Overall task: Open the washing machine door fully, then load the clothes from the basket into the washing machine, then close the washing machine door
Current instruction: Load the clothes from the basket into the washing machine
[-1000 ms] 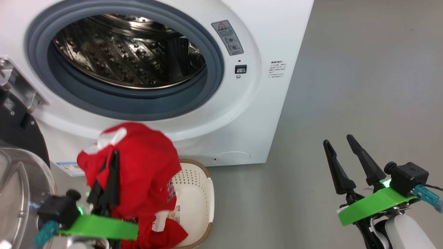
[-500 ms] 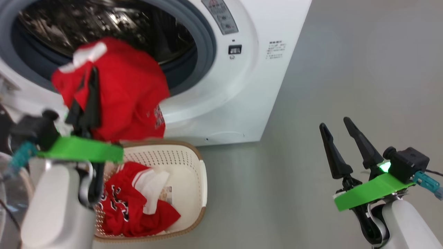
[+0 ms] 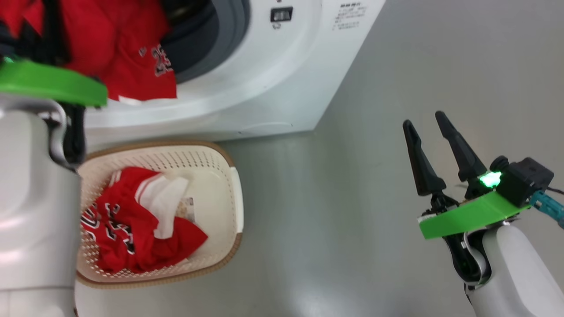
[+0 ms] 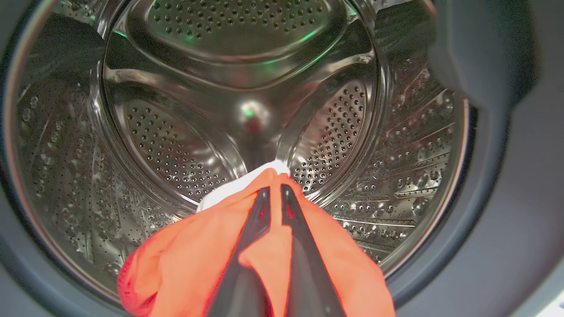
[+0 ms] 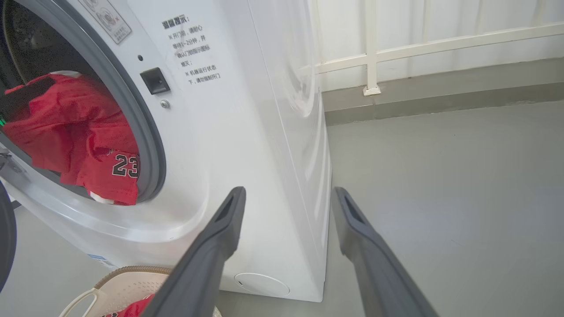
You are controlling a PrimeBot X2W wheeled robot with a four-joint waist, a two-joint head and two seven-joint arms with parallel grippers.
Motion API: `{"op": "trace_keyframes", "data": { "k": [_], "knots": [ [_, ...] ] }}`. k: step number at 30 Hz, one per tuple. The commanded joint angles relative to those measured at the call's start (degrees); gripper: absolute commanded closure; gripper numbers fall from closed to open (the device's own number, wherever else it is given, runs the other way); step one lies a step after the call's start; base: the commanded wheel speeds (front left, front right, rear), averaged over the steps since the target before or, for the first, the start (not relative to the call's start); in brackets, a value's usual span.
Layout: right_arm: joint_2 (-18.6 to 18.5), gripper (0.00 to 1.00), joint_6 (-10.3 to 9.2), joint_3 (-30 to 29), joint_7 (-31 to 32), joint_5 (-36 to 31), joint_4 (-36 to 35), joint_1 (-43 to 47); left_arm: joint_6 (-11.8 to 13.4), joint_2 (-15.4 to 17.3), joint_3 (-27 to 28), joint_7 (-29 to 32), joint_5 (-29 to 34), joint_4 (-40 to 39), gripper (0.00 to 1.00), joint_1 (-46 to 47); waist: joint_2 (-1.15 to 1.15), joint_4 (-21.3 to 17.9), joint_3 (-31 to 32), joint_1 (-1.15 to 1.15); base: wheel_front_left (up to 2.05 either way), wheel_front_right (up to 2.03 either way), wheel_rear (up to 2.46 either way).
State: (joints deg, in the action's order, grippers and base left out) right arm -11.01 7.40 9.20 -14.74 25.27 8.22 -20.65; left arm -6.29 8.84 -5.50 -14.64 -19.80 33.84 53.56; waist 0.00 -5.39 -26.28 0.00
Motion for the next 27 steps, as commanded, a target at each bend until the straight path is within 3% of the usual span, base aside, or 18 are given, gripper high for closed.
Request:
{"op": "trace_keyframes", "data": {
  "k": [1, 18, 21, 27],
  "knots": [
    [0.25, 0.00, 0.09, 1.03, -0.26, -0.42, -1.68, -0.60, -0.22, 2.63, 1.73, -0.34, 0.27, -0.33, 1.00, 2.50, 0.00, -2.54, -4.62, 0.00, 0.00, 0.00, 0.00],
    [2.47, 0.00, 0.09, 1.45, -0.26, -0.86, -3.00, -3.62, -0.78, 6.40, 3.28, -0.35, 2.52, 14.97, 1.00, 20.56, 0.00, -8.60, -13.50, 0.00, 0.00, 0.00, 0.00],
    [2.76, 0.00, 0.09, 1.38, -0.26, -0.87, -3.29, -3.72, -0.30, 7.11, 3.73, -0.35, 3.84, 14.07, 1.00, 23.35, 0.00, -9.49, -14.89, 0.00, 0.00, 0.00, 0.00],
    [3.36, 0.00, 0.09, 1.28, -0.26, -1.01, -3.62, -3.94, 1.44, 6.80, 6.95, -0.36, 7.38, 3.01, 1.00, 22.69, 0.00, -10.33, -16.38, 0.00, 0.00, 0.00, 0.00]
  ]
}}
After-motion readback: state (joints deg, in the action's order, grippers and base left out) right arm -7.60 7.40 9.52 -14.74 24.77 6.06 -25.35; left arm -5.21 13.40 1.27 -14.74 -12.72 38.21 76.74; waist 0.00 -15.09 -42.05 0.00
